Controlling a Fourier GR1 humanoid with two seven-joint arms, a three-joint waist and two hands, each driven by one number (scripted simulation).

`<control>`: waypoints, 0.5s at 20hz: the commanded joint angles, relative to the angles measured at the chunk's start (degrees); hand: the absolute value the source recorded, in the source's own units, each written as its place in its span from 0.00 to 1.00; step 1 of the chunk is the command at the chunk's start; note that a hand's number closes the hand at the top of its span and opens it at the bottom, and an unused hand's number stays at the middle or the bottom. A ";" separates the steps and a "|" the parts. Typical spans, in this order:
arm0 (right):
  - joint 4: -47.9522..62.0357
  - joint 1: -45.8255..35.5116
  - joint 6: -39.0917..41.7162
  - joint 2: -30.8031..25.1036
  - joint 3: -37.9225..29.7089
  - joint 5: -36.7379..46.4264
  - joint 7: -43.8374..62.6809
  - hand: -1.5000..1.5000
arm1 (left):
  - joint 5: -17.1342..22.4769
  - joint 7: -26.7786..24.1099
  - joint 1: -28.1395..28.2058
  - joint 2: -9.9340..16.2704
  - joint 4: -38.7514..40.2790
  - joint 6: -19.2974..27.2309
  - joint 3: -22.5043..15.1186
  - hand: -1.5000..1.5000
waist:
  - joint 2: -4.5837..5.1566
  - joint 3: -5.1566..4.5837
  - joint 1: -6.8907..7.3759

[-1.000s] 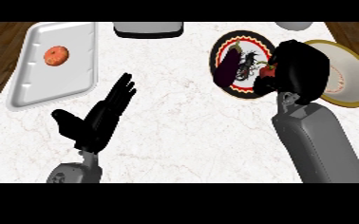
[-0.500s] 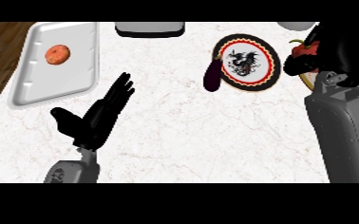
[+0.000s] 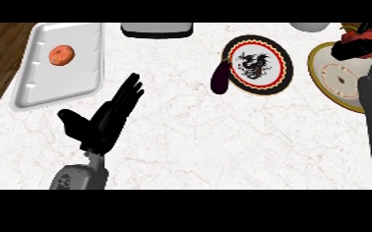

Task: Pick the bell pepper from the plate and place it in the bowl

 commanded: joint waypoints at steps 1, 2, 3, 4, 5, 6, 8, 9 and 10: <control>12.35 -1.82 -7.34 -3.70 -4.58 -2.05 -8.40 1.00 | 0.55 0.60 -0.95 1.08 0.92 -1.09 1.12 0.50 | 0.12 0.00 0.17; 14.35 -1.18 -9.84 -4.72 -5.48 -2.11 -10.53 1.00 | 0.98 1.95 3.17 1.05 -4.90 -0.83 -0.02 0.50 | 0.05 0.02 0.55; 20.75 -4.57 -10.67 -5.70 -4.94 -0.68 -11.83 1.00 | 2.16 1.21 -0.82 2.08 -1.19 -1.84 2.53 0.50 | 0.34 0.02 0.87; 23.66 -3.55 -13.39 -6.41 -6.19 -0.95 -13.70 1.00 | 1.66 -0.45 1.49 1.49 -1.41 -2.67 0.92 0.50 | 0.35 0.03 0.90; 26.51 -5.43 -13.83 -7.15 -6.85 -1.91 -15.64 1.00 | -0.43 -2.04 0.09 -0.17 1.23 -0.81 0.19 0.50 | 0.31 0.02 0.59; 29.93 -4.70 -15.25 -8.11 -6.28 0.34 -15.89 1.00 | 0.96 1.37 0.17 0.17 -1.46 -1.14 0.01 0.50 | 0.45 0.05 1.10; 36.26 -6.44 -18.65 -9.50 -6.53 1.94 -17.56 1.00 | 0.57 1.36 -1.49 -0.20 -1.49 -0.57 0.08 0.50 | 0.63 0.07 1.43; 39.71 -9.88 -18.45 -10.72 -7.36 1.30 -18.68 1.00 | -1.28 0.94 -0.56 -1.52 -0.83 1.34 -2.28 0.50 | 0.59 0.06 1.46; 42.29 -8.23 -21.56 -10.96 -8.40 0.65 -21.25 1.00 | -0.36 0.69 -1.15 -0.84 0.07 -0.13 -0.77 0.50 | 0.70 0.09 1.48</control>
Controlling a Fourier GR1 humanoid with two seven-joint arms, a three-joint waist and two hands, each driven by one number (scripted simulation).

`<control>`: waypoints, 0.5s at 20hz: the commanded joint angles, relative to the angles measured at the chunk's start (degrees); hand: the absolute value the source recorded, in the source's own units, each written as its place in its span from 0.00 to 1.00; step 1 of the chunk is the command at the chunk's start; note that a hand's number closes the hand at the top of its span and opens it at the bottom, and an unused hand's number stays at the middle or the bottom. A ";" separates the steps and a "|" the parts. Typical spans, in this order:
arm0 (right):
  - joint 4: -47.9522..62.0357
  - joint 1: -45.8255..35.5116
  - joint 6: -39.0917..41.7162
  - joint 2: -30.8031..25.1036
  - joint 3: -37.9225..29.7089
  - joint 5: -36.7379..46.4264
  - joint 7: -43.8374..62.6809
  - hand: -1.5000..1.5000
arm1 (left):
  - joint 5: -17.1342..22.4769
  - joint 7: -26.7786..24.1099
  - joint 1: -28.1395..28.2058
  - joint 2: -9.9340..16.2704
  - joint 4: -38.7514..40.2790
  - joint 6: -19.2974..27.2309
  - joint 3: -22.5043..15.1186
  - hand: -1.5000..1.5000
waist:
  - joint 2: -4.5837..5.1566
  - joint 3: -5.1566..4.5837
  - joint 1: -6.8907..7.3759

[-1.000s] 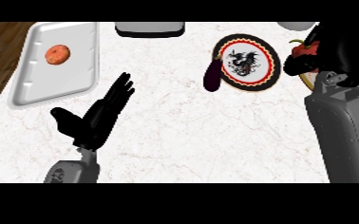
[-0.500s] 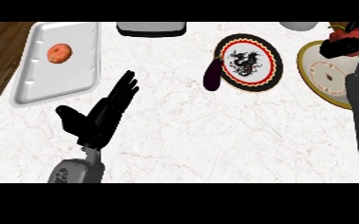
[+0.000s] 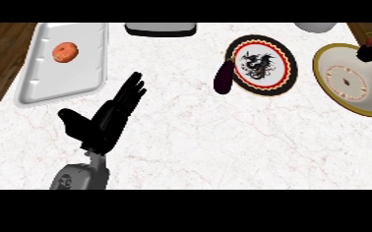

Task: Pick the bell pepper from the plate and place it in the bowl

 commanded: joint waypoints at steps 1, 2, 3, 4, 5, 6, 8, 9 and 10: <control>14.04 -4.70 -5.24 -3.16 -1.45 1.80 -3.76 1.00 | 0.46 1.47 -2.36 0.36 0.19 -0.54 0.42 0.50 | 0.31 0.04 0.73; 15.67 -5.34 -1.92 -4.89 -0.79 3.01 -2.59 1.00 | 0.30 -0.58 -2.44 0.47 1.57 -0.97 0.81 0.50 | 0.58 0.03 1.14; 17.73 -3.92 -2.51 -4.37 -1.28 3.12 -1.66 1.00 | 1.32 -0.80 -1.61 0.83 1.36 -2.20 0.86 0.50 | 1.06 0.09 2.06; 19.60 -3.31 -0.53 -4.11 -2.17 2.14 -0.75 1.00 | 0.49 1.56 -2.37 0.19 -0.22 -0.62 0.05 0.50 | 0.86 0.13 1.83; 21.18 -3.32 -1.82 -5.15 -4.66 -0.03 -1.92 1.00 | 0.73 -1.34 -1.36 0.50 2.39 -1.96 0.56 0.50 | 1.02 0.14 1.54; 22.65 -5.22 -1.90 -3.68 -5.10 0.16 2.01 1.00 | 1.22 -0.41 0.61 0.88 -0.90 -2.40 -0.02 0.50 | 0.75 0.13 2.30; 25.04 -4.92 -3.47 -5.78 -7.75 -2.30 -1.84 0.00 | 0.76 -0.21 0.18 -0.30 0.40 -1.79 -0.83 0.50 | 1.06 0.22 2.12; 25.57 -4.77 -5.01 -5.87 -8.94 -3.43 -3.15 0.00 | 0.81 -1.91 -0.59 1.05 0.91 -2.65 0.53 0.50 | 1.19 0.24 2.15; 26.16 -4.27 -6.42 -4.60 -9.44 -4.36 -5.60 0.00 | 0.08 0.77 -2.46 -0.78 -0.67 -0.03 -0.36 0.50 | 0.97 0.28 1.84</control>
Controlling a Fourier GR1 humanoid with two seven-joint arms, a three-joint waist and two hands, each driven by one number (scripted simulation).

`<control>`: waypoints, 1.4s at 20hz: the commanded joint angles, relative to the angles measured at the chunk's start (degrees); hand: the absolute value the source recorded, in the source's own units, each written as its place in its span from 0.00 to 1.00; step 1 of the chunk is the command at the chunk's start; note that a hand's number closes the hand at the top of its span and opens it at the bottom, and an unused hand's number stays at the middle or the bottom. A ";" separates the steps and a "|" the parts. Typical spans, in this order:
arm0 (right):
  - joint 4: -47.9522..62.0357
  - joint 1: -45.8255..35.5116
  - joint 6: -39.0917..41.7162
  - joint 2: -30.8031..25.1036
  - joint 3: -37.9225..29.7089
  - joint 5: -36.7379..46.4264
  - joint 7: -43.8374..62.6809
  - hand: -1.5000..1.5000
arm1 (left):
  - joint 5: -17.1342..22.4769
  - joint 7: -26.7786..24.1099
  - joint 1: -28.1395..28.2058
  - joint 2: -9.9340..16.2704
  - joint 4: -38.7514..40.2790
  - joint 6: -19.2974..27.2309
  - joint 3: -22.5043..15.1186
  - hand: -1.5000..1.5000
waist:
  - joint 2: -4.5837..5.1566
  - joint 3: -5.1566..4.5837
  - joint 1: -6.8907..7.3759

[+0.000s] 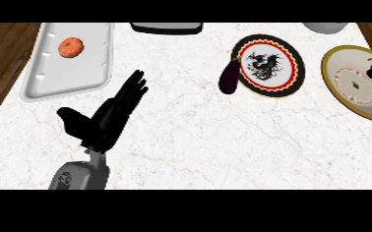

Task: Pick the bell pepper from the plate and place it in the bowl

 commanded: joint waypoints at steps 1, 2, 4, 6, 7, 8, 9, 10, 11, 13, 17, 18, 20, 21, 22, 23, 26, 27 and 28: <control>4.27 0.74 -3.75 -0.96 -4.48 -4.36 -7.15 0.00 | 0.28 -1.52 2.20 1.37 -0.07 -1.28 0.78 0.50 | 0.10 0.10 0.23; 4.60 -0.05 -3.97 -0.91 -5.25 -5.26 -8.53 0.00 | -0.67 -0.47 0.19 -1.48 -0.15 1.12 -1.05 0.50 | 0.11 0.12 -0.02; 4.30 0.94 -5.92 -0.81 -8.32 -8.70 -12.94 0.00 | 0.89 -0.38 -0.64 0.76 0.98 -1.07 0.99 0.50 | 0.40 0.22 -0.07; 2.41 1.04 -9.83 0.45 -11.96 -12.79 -16.28 0.00 | 0.72 -2.08 1.39 0.47 0.77 -0.47 1.43 0.50 | -0.07 0.20 -0.58; 1.09 0.64 -12.78 3.35 -13.97 -15.32 -18.02 0.00 | -0.43 -1.82 0.79 -0.58 0.88 0.12 -0.18 0.50 | -0.11 0.29 -0.82; -0.88 -0.43 -12.23 1.32 -15.93 -17.75 -20.66 0.00 | 1.63 0.63 0.76 0.77 -0.27 -0.23 1.89 0.50 | -0.69 0.24 -1.39; -3.00 -0.88 -14.93 1.96 -17.59 -19.77 -23.33 0.00 | 0.12 -0.24 1.20 -0.13 -0.47 0.26 0.18 0.50 | -0.86 0.30 -1.74; -4.73 -0.44 -16.22 4.33 -18.84 -22.17 -27.89 0.00 | -0.18 -0.45 -0.06 -1.04 1.23 1.52 0.72 0.50 | -0.95 0.25 -2.83; -6.20 -0.29 -16.54 5.15 -20.57 -24.78 -30.73 0.00 | -0.30 -1.26 2.50 -0.02 0.12 0.77 0.71 0.50 | -1.35 0.18 -2.60; -8.56 0.60 -14.73 6.73 -23.47 -30.03 -37.69 0.00 | -0.46 -1.59 0.27 -0.39 2.71 1.34 1.57 0.50 | -1.29 0.06 -3.84; -16.40 6.03 -9.87 11.65 -25.63 -37.61 -49.48 0.00 | -1.03 -0.95 1.72 -0.57 1.78 2.58 1.62 0.50 | -2.17 -0.18 -5.24; -19.42 6.64 -8.27 12.95 -24.87 -38.35 -48.41 0.00 | 0.35 -1.85 3.88 1.15 0.58 0.52 2.64 0.50 | -2.38 -0.29 -5.10; -24.55 11.96 -4.49 16.70 -25.62 -41.79 -51.67 0.00 | 0.72 -0.98 4.53 1.86 -0.54 0.63 3.34 0.50 | -2.97 -0.34 -6.46; -27.39 14.61 -3.15 18.04 -25.97 -43.34 -52.79 0.00 | 0.80 -0.57 5.45 1.49 -0.98 0.49 2.68 0.50 | -2.89 -0.34 -6.44; -31.24 15.30 -2.54 19.42 -25.21 -43.76 -51.80 0.00 | -0.45 1.79 4.11 1.28 -2.16 2.45 2.33 0.50 | -2.99 -0.37 -6.59; -34.85 16.91 -2.39 21.81 -24.48 -44.27 -53.23 0.00 | -0.57 -2.05 4.07 0.75 1.45 2.24 3.35 0.50 | -2.91 -0.44 -7.17; -45.02 22.06 -1.42 28.12 -20.97 -43.46 -51.94 0.00 | 0.32 -0.15 6.44 1.82 -1.36 1.63 3.49 0.50 | -3.50 -0.57 -7.57; -47.50 26.17 -0.93 30.30 -21.48 -44.53 -54.03 0.00 | 1.39 0.59 6.06 2.11 -1.95 1.60 4.50 0.50 | -3.62 -0.54 -8.24; -49.95 29.54 1.27 31.90 -21.10 -45.42 -54.85 0.00 | 1.19 -0.35 5.81 2.22 -0.98 1.29 4.59 0.50 | -3.56 -0.55 -8.93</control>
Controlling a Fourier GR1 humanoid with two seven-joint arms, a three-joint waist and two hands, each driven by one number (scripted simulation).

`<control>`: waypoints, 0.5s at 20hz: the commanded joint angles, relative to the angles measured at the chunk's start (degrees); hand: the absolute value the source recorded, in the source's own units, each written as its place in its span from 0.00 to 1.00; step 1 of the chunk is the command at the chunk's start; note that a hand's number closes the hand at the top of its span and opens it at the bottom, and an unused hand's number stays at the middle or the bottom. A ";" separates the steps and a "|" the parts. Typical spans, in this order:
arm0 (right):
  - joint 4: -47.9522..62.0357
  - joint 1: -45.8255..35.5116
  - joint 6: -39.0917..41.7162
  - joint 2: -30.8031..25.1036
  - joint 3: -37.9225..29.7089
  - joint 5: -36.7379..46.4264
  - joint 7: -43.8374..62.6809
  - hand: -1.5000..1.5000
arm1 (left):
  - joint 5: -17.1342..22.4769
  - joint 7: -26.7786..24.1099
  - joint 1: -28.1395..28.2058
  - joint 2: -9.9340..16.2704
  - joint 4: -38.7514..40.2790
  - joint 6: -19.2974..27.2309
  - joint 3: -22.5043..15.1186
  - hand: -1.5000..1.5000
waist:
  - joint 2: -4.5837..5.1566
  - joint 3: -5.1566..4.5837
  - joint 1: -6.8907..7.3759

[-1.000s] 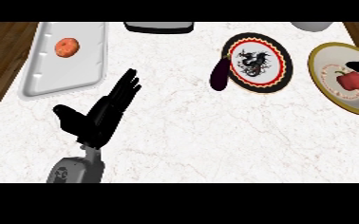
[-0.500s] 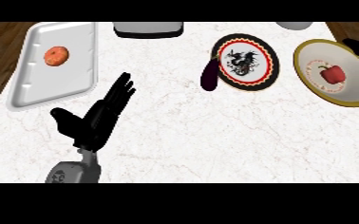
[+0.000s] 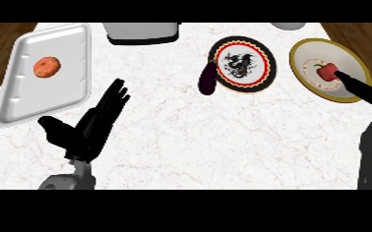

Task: Pick the bell pepper from the plate and place it in the bowl

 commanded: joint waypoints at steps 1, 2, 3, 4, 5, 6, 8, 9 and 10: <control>-12.65 11.03 2.17 10.74 2.49 -1.93 -4.13 0.00 | 0.10 -0.30 1.21 0.13 -1.42 0.44 0.53 0.50 | -0.38 -0.05 -1.06; -14.35 13.85 1.85 11.38 4.16 -2.15 -4.77 1.00 | -0.25 -0.94 -0.36 0.06 0.74 0.40 0.75 0.50 | -0.07 -0.07 -1.45; -16.80 17.34 2.30 11.48 5.13 -2.53 -5.18 1.00 | -0.64 -0.86 0.73 -1.18 -0.38 1.02 -0.55 0.50 | -0.15 -0.04 -1.20; -17.62 19.62 1.94 11.56 7.11 -3.09 -6.33 1.00 | -0.05 -0.47 0.42 0.58 -0.09 0.18 0.93 0.50 | -0.24 -0.05 -1.23; -18.56 22.91 2.79 11.62 8.09 -4.86 -7.08 1.00 | 0.23 -0.35 0.66 0.65 0.38 -0.10 1.02 0.50 | -0.25 -0.01 -1.64; -20.12 25.71 2.68 11.67 9.60 -5.89 -7.13 1.00 | -0.86 -0.24 0.26 -0.48 -0.30 1.59 0.36 0.50 | -0.29 0.03 -1.62; -20.82 31.36 2.11 11.74 13.50 -9.55 -8.14 1.00 | 1.22 0.55 1.12 0.52 -1.02 -0.44 0.98 0.50 | -0.14 0.13 -0.83; -20.67 34.57 1.98 11.77 14.57 -10.64 -9.26 1.00 | -0.04 -0.46 0.65 -0.51 -0.81 1.11 0.64 0.50 | -0.18 0.20 -1.83; -21.04 38.25 1.87 11.79 16.57 -12.50 -10.14 1.00 | 0.03 0.27 0.12 0.62 -1.18 0.58 1.07 0.50 | 0.00 0.26 -1.65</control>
